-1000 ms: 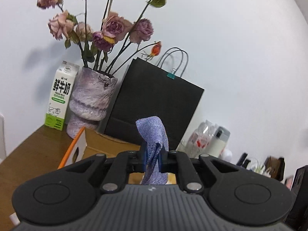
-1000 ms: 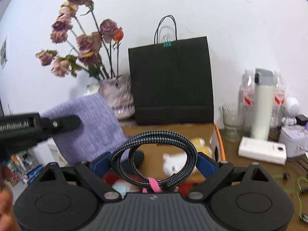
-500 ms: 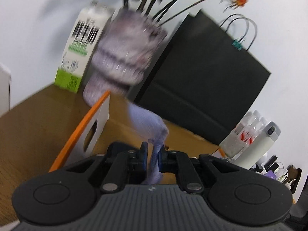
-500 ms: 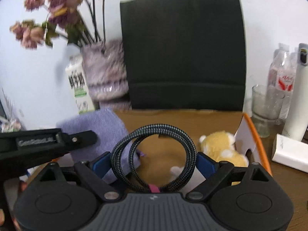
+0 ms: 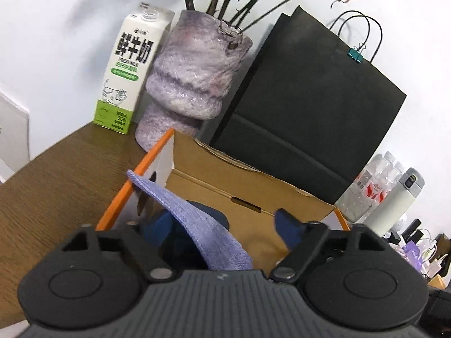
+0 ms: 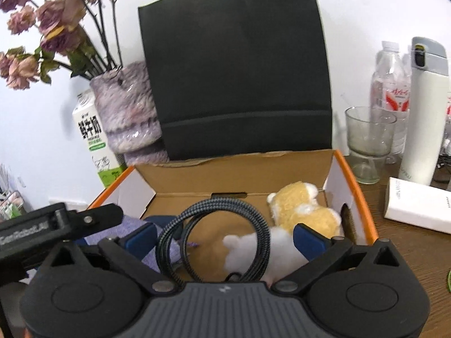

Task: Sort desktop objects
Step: 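Carry the cable and lavender bag into the cardboard box and release both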

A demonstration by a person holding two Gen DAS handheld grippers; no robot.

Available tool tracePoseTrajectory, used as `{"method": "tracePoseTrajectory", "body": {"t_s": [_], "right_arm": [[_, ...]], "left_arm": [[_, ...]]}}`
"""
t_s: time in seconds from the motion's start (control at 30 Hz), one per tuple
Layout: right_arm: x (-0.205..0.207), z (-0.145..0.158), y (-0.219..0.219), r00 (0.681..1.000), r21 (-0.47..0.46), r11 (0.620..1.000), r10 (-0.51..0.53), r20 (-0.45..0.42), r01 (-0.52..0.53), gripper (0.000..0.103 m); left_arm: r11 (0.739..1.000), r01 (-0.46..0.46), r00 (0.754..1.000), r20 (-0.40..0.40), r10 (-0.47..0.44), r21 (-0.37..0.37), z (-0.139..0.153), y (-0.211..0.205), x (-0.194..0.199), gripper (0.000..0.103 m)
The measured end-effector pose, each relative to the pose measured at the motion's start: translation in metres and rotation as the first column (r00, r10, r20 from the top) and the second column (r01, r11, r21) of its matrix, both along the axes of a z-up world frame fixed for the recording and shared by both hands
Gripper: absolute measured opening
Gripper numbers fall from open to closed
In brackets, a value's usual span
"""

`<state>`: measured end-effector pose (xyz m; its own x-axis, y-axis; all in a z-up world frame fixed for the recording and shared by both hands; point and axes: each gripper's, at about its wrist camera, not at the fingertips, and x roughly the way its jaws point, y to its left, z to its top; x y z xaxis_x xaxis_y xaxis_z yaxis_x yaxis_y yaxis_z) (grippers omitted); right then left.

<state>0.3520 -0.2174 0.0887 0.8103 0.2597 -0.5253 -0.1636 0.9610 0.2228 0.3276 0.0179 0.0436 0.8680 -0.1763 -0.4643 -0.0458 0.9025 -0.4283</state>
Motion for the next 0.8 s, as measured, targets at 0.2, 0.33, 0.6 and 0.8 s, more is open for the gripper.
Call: {"method": "tracePoseTrajectory", "body": {"t_s": [0.2, 0.33, 0.6, 0.8], "right_arm": [[-0.004, 0.011, -0.011, 0.999, 0.014, 1.0, -0.027, 0.023, 0.027, 0.103], [-0.01, 0.015, -0.015, 0.999, 0.015, 0.999, -0.038, 0.03, 0.038, 0.103], [-0.045, 0.011, -0.024, 0.998, -0.01, 0.999, -0.05, 0.033, 0.051, 0.103], [-0.093, 0.009, -0.027, 0.997, -0.018, 0.998, -0.053, 0.05, 0.054, 0.103]], "left_arm": [[0.998, 0.012, 1.0, -0.026, -0.011, 0.056, 0.013, -0.003, -0.005, 0.103], [0.994, 0.042, 0.999, -0.023, -0.04, 0.1, 0.02, -0.011, -0.013, 0.103], [0.986, 0.045, 0.998, 0.045, -0.053, 0.163, 0.03, -0.02, -0.05, 0.103], [0.979, 0.058, 0.994, 0.078, -0.075, 0.197, 0.034, -0.017, -0.097, 0.103]]}}
